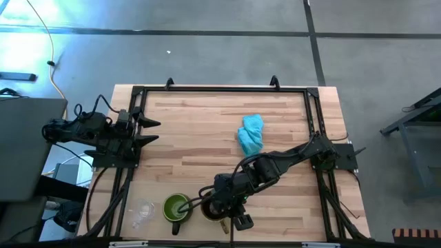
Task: Stack small to large cups/mugs on shelf
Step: Put the brown mug on the shelf
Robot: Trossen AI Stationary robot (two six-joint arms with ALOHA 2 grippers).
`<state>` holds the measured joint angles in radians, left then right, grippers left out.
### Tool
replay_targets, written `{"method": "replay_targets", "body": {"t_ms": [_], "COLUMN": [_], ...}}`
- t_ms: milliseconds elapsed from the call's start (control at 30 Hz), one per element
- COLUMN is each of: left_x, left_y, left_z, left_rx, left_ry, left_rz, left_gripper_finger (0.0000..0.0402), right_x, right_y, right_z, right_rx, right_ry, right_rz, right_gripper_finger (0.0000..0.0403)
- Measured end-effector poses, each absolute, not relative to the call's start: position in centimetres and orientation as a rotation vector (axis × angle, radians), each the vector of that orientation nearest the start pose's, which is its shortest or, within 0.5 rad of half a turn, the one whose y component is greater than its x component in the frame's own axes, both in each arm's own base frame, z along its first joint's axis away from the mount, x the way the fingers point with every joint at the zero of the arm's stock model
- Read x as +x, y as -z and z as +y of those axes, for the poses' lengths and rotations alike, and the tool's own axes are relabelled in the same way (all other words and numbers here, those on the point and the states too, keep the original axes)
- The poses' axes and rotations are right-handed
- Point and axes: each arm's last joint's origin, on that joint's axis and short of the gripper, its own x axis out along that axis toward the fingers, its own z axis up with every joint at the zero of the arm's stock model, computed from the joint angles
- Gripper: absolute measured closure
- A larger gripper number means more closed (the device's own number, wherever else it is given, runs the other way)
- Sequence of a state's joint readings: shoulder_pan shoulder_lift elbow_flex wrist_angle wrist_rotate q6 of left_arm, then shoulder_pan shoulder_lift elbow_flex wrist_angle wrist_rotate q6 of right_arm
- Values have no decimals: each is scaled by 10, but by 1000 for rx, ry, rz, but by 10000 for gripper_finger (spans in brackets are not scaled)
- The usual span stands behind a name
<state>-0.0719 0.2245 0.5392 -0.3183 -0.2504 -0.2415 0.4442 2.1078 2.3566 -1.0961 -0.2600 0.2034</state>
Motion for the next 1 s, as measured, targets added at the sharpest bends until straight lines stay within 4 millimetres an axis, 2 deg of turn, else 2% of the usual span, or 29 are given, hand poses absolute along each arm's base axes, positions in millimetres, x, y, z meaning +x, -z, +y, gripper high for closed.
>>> {"method": "replay_targets", "body": {"t_ms": [233,500,667,1000], "left_x": [73,73,73,73], "left_y": [-295,-295,-295,-295], "left_z": [2,2,2,2], "left_rx": [-231,-234,-239,-242], "left_ry": [-185,-185,-185,-185], "left_rz": [-18,-18,-19,-19], "left_gripper_finger": [140,140,140,140], "right_x": [399,404,407,403], "right_y": [-378,-379,-380,-388], "right_z": [191,171,166,151], "right_rx": [111,81,53,-21], "right_ry": [-552,-482,-491,-434], "right_rz": [901,909,885,859], "right_gripper_finger": [291,288,288,288]}}
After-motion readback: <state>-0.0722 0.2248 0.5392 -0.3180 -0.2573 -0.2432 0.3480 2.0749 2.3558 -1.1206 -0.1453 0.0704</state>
